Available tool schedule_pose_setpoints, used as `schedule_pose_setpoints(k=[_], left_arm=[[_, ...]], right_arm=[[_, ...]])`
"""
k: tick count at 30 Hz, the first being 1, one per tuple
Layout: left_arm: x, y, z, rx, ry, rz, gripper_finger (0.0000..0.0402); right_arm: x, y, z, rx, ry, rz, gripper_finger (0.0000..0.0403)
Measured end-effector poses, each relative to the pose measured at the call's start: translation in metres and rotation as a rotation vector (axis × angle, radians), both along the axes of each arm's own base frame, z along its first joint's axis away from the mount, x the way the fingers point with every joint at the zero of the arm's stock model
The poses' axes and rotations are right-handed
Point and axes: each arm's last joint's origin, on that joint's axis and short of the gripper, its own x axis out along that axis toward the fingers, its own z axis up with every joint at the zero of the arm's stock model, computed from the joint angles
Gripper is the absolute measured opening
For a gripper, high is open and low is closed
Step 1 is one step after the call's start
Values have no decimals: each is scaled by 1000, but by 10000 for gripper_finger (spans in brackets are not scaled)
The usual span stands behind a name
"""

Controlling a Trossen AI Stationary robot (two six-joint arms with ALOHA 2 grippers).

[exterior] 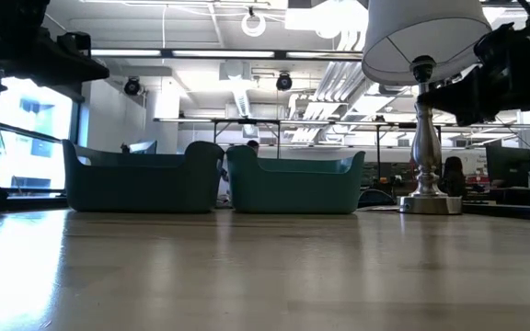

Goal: Pick & Place USB Port
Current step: Return to Home Position

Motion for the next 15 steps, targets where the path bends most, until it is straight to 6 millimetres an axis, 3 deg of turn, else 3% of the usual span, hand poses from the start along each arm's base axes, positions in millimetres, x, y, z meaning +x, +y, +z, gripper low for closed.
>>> schedule_pose_setpoints(k=[8, 15], left_arm=[[-2, -2, 1, -2, -21, -72, 0], [-8, -4, 16, 8, -199, -158, 0]], right_arm=[[0, -1, 0, -3, 0, -33, 0], [0, -1, 0, -3, 2, -33, 0]])
